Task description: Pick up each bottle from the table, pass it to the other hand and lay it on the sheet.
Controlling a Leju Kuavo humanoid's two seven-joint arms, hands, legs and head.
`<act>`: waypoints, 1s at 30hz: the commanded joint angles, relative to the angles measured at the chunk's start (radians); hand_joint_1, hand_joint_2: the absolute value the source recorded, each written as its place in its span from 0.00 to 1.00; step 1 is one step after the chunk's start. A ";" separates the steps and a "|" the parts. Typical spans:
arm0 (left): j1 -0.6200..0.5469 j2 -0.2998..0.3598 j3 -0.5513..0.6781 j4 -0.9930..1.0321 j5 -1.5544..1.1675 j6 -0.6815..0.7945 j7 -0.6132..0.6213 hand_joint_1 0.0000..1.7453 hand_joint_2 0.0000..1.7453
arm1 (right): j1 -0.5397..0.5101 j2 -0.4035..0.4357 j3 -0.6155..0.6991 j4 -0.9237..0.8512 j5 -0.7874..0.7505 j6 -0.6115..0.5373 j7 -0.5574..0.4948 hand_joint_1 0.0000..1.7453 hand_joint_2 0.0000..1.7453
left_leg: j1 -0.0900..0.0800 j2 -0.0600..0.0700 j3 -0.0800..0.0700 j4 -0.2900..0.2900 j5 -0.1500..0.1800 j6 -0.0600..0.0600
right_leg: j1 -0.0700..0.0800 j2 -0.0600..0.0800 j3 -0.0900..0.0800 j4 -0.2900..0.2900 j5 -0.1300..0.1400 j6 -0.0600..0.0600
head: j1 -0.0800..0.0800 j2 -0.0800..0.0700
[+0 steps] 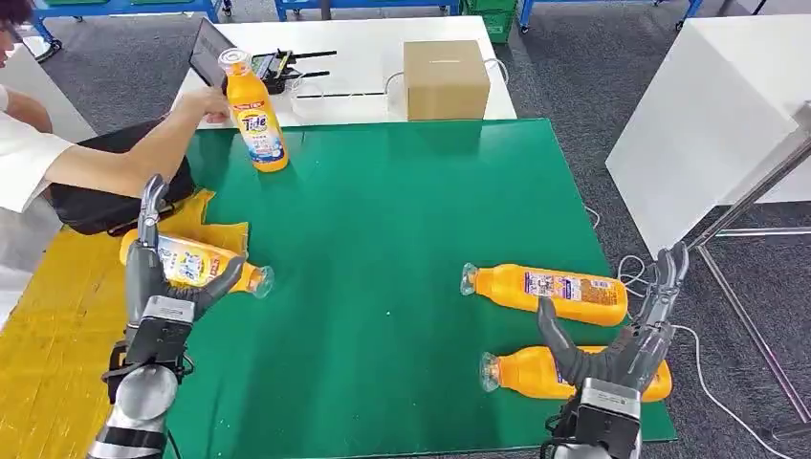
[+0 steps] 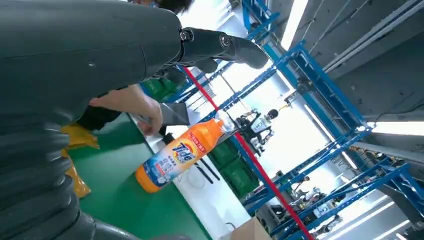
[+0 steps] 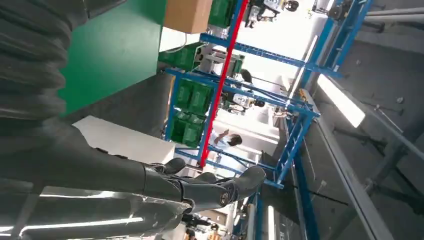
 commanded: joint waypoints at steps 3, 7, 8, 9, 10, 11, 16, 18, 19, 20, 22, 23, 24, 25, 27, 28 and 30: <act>0.073 -0.057 0.122 -0.125 0.415 -0.332 -0.078 0.00 1.00 | -0.044 -0.160 -0.009 0.116 0.596 0.136 0.320 0.00 1.00 | 0.001 0.002 0.004 -0.002 -0.001 0.000 | 0.001 0.001 0.004 -0.003 0.000 0.002 | 0.000 0.000; 0.075 -0.064 0.126 -0.133 0.416 -0.337 -0.076 0.00 1.00 | -0.051 -0.166 -0.015 0.131 0.597 0.133 0.318 0.00 1.00 | 0.001 0.000 0.002 -0.001 -0.001 0.000 | 0.001 0.000 0.003 -0.002 0.000 0.001 | 0.000 0.000; 0.071 -0.080 0.133 -0.131 0.452 -0.373 -0.064 0.00 1.00 | -0.065 -0.202 -0.002 0.146 0.713 0.186 0.384 0.00 1.00 | 0.000 -0.001 0.001 -0.001 -0.001 0.001 | 0.000 -0.001 0.002 -0.002 0.000 0.001 | 0.000 0.000; 0.062 -0.092 0.130 -0.126 0.454 -0.376 -0.062 0.00 1.00 | -0.090 -0.251 0.012 0.170 0.715 0.258 0.421 0.00 1.00 | 0.000 -0.002 0.003 -0.002 -0.001 0.001 | 0.000 -0.002 0.004 -0.003 0.000 0.002 | 0.000 0.000; 0.055 -0.094 0.123 -0.120 0.454 -0.377 -0.062 0.00 1.00 | -0.112 -0.272 0.000 0.197 0.694 0.271 0.416 0.00 1.00 | 0.000 -0.002 0.001 -0.001 -0.001 0.001 | 0.000 -0.001 0.003 -0.002 0.000 0.001 | 0.000 0.000; 0.049 -0.093 0.117 -0.110 0.458 -0.380 -0.054 0.00 1.00 | -0.133 -0.286 -0.017 0.227 0.691 0.276 0.418 0.00 1.00 | 0.001 -0.001 0.002 -0.001 -0.001 0.001 | 0.000 0.000 0.003 -0.003 0.001 0.002 | 0.000 0.000; 0.004 -0.096 0.098 -0.038 0.487 -0.395 -0.045 0.00 1.00 | -0.258 -0.373 -0.034 0.391 0.596 0.447 0.380 0.00 1.00 | 0.000 -0.003 0.002 -0.001 0.000 0.001 | -0.001 -0.002 0.004 -0.004 0.001 0.002 | 0.000 0.000; -0.012 -0.096 0.085 -0.020 0.488 -0.397 -0.045 0.00 1.00 | -0.299 -0.382 -0.020 0.443 0.596 0.473 0.370 0.00 1.00 | 0.000 -0.002 0.003 -0.002 0.000 0.001 | -0.001 -0.001 0.005 -0.005 0.002 0.002 | 0.000 0.000; -0.016 -0.098 0.083 -0.016 0.488 -0.396 -0.045 0.00 1.00 | -0.307 -0.385 -0.015 0.454 0.595 0.480 0.368 0.00 1.00 | -0.001 -0.002 0.003 -0.001 0.000 0.001 | -0.001 -0.001 0.004 -0.003 0.001 0.002 | 0.000 0.000; -0.021 -0.099 0.078 -0.010 0.489 -0.396 -0.045 0.00 1.00 | -0.322 -0.390 -0.002 0.472 0.595 0.496 0.364 0.00 1.00 | -0.001 -0.002 0.003 -0.001 0.000 0.001 | -0.001 -0.001 0.004 -0.004 0.002 0.002 | 0.000 0.000; -0.028 -0.099 0.071 0.000 0.491 -0.395 -0.044 0.00 1.00 | -0.345 -0.400 0.014 0.505 0.592 0.515 0.364 0.00 1.00 | -0.001 -0.003 0.003 -0.001 0.000 0.000 | -0.001 -0.002 0.004 -0.003 0.001 0.001 | 0.000 0.000; -0.030 -0.099 0.068 0.004 0.491 -0.393 -0.042 0.00 1.00 | -0.354 -0.403 0.020 0.520 0.592 0.518 0.365 0.00 1.00 | -0.001 -0.002 0.004 -0.001 0.000 0.000 | -0.001 -0.001 0.005 -0.004 0.001 0.002 | 0.000 0.000; -0.031 -0.101 0.067 0.009 0.491 -0.392 -0.041 0.00 1.00 | -0.364 -0.406 0.027 0.540 0.601 0.521 0.376 0.00 1.00 | -0.001 -0.002 0.004 -0.001 0.000 0.001 | -0.001 -0.001 0.003 -0.003 0.001 0.001 | 0.000 0.000; -0.034 -0.101 0.065 0.015 0.491 -0.392 -0.041 0.00 1.00 | -0.375 -0.404 0.032 0.561 0.617 0.517 0.393 0.00 1.00 | -0.001 -0.003 0.005 -0.001 0.000 0.000 | -0.001 -0.002 0.004 -0.003 0.001 0.002 | 0.000 0.000; -0.037 -0.105 0.060 0.024 0.516 -0.412 -0.027 0.00 1.00 | -0.396 -0.401 0.040 0.607 0.641 0.518 0.411 0.00 1.00 | -0.001 -0.002 0.004 -0.001 0.000 0.001 | -0.001 -0.001 0.003 -0.002 0.001 0.001 | 0.000 0.000; -0.037 -0.102 0.059 0.025 0.524 -0.421 -0.025 0.00 1.00 | -0.401 -0.400 0.040 0.619 0.641 0.520 0.412 0.00 1.00 | -0.001 -0.002 0.004 -0.001 0.000 0.001 | -0.001 -0.001 0.003 -0.002 0.001 0.001 | 0.000 0.000; -0.036 -0.104 0.057 0.024 0.522 -0.422 -0.026 0.00 1.00 | -0.409 -0.399 0.041 0.643 0.643 0.522 0.413 0.00 1.00 | 0.000 -0.002 0.006 -0.002 0.000 0.001 | 0.000 -0.001 0.006 -0.004 0.001 0.002 | 0.000 0.000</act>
